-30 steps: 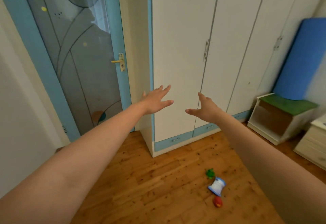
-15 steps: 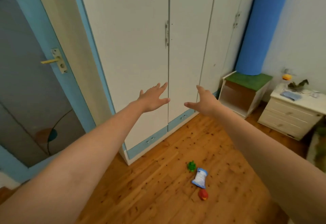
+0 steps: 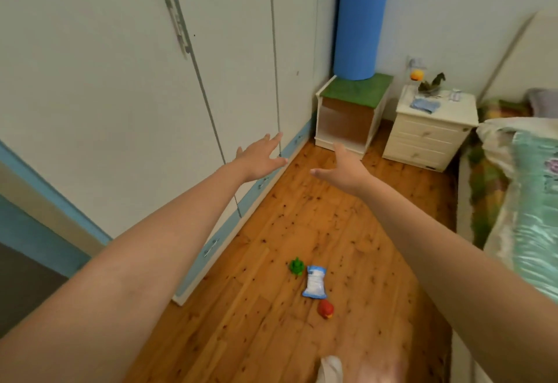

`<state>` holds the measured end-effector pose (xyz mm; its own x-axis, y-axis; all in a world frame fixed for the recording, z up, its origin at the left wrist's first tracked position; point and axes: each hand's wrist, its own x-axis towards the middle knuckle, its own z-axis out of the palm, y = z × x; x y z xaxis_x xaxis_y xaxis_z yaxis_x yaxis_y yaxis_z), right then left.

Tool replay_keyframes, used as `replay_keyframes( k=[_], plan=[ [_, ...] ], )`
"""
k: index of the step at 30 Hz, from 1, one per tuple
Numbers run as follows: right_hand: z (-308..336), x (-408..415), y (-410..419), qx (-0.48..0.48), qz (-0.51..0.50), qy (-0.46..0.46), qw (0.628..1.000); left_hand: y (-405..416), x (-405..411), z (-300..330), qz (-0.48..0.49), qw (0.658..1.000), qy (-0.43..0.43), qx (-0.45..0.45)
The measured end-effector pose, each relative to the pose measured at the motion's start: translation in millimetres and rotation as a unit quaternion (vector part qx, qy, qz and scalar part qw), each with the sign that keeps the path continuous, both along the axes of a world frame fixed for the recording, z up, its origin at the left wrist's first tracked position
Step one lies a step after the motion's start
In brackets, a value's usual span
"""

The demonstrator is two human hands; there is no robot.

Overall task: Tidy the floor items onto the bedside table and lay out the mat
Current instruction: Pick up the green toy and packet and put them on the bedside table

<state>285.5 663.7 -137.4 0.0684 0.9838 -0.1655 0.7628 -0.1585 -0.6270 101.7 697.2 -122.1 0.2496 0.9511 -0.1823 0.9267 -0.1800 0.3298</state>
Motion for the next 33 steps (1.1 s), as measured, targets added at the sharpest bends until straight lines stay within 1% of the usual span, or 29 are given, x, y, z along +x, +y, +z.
replay_keyframes(
  k=[4, 9, 16, 18, 22, 24, 28, 30, 33],
  plan=[
    [-20.8, 21.9, 43.3, -0.013, -0.022, 0.013, 1.000, 46.6, 33.5, -18.5, -0.040, 0.999, 0.011, -0.003],
    [-47.2, 56.1, 102.2, -0.030, -0.031, 0.033, 0.998, 114.2, 68.4, -40.8, -0.057, 0.998, 0.026, -0.015],
    [-104.6, 101.2, 182.2, -0.082, -0.049, 0.034, 0.995, 201.9, 105.9, -107.7, -0.063, 0.995, 0.033, -0.075],
    [-120.1, 105.8, 192.2, -0.096, -0.045, 0.029, 0.994, 214.5, 106.5, -127.7, -0.066, 0.993, 0.026, -0.094],
    [-186.4, 110.8, 222.2, -0.155, -0.063, 0.019, 0.986, 253.5, 104.1, -198.4, -0.038, 0.985, -0.039, -0.162],
    [-219.9, 110.6, 229.7, -0.181, -0.072, 0.025, 0.981, 265.6, 100.7, -233.7, -0.018, 0.980, -0.057, -0.189],
    [-285.7, 106.8, 249.9, -0.219, -0.081, 0.044, 0.971, 292.4, 95.6, -306.7, -0.005, 0.972, -0.039, -0.232],
    [-312.6, 104.6, 256.6, -0.225, -0.086, 0.056, 0.969, 299.6, 93.4, -335.4, -0.017, 0.971, -0.023, -0.239],
    [-368.5, 100.9, 266.2, -0.241, -0.097, 0.062, 0.964, 313.9, 90.5, -387.2, -0.033, 0.967, -0.024, -0.253]
  ],
)
